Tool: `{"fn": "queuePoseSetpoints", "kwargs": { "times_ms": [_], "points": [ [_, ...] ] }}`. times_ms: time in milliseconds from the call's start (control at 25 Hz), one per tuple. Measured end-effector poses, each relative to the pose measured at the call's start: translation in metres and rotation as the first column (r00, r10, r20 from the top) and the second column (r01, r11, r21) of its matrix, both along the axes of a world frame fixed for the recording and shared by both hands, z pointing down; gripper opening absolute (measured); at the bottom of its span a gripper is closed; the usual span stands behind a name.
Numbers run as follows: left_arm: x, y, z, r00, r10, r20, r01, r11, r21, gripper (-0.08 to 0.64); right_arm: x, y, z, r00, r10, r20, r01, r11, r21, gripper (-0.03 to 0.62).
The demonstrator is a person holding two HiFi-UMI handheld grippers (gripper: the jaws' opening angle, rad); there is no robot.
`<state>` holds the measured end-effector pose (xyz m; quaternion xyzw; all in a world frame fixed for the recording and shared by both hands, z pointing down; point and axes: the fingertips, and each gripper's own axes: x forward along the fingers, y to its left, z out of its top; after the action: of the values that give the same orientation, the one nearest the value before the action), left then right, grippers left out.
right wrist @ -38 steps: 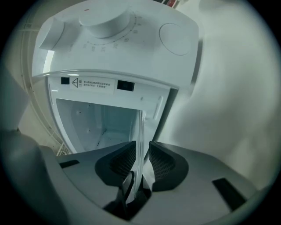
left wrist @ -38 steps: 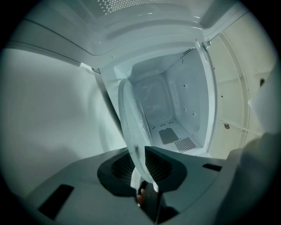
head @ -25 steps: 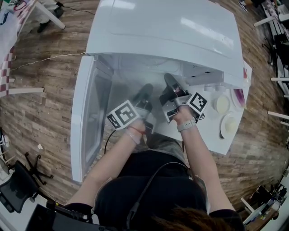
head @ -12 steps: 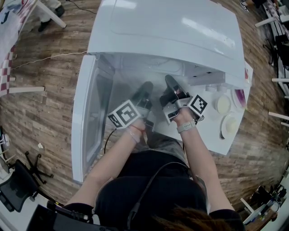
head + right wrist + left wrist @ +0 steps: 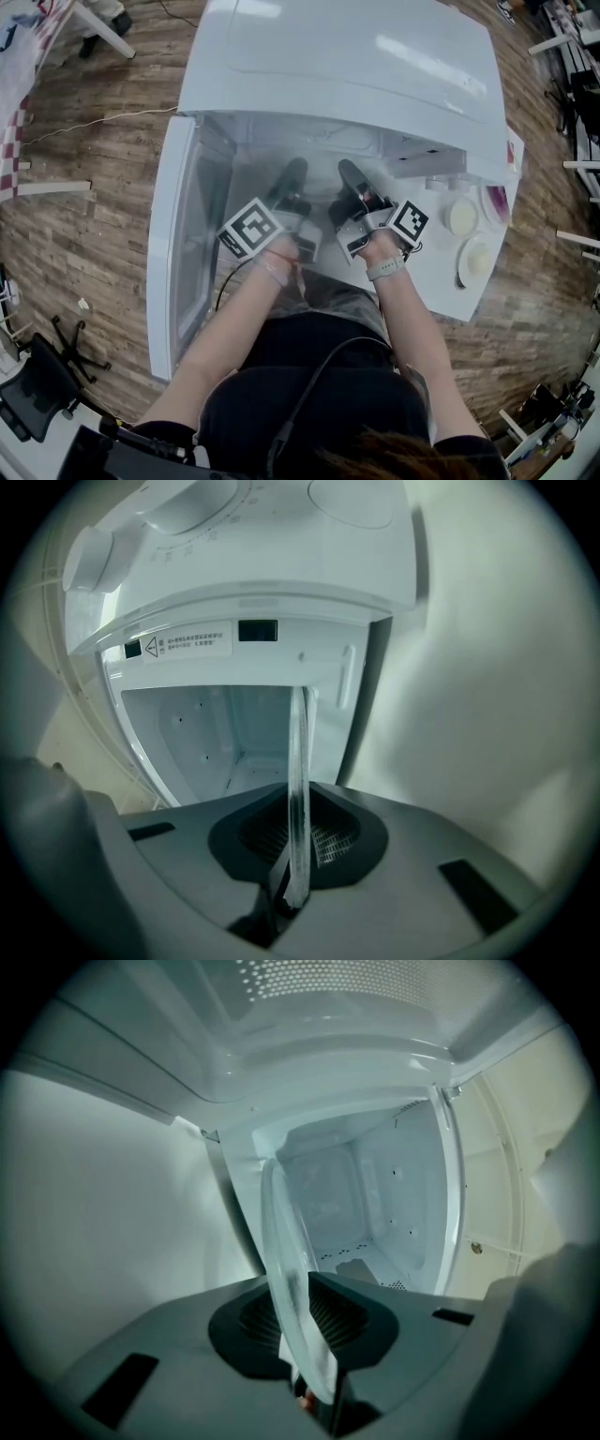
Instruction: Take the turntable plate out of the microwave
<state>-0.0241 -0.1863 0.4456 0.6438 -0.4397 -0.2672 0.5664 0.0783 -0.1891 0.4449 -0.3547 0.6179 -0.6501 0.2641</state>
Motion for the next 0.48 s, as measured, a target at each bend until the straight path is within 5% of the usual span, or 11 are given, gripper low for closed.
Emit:
{"fn": "queuePoseSetpoints", "kwargs": {
  "times_ms": [480],
  "points": [
    [-0.003, 0.01, 0.0, 0.998, -0.016, -0.054, 0.016, 1.0, 0.005, 0.055, -0.003, 0.011, 0.0, 0.998, -0.057, 0.01, 0.057, 0.998, 0.021, 0.04]
  ]
}}
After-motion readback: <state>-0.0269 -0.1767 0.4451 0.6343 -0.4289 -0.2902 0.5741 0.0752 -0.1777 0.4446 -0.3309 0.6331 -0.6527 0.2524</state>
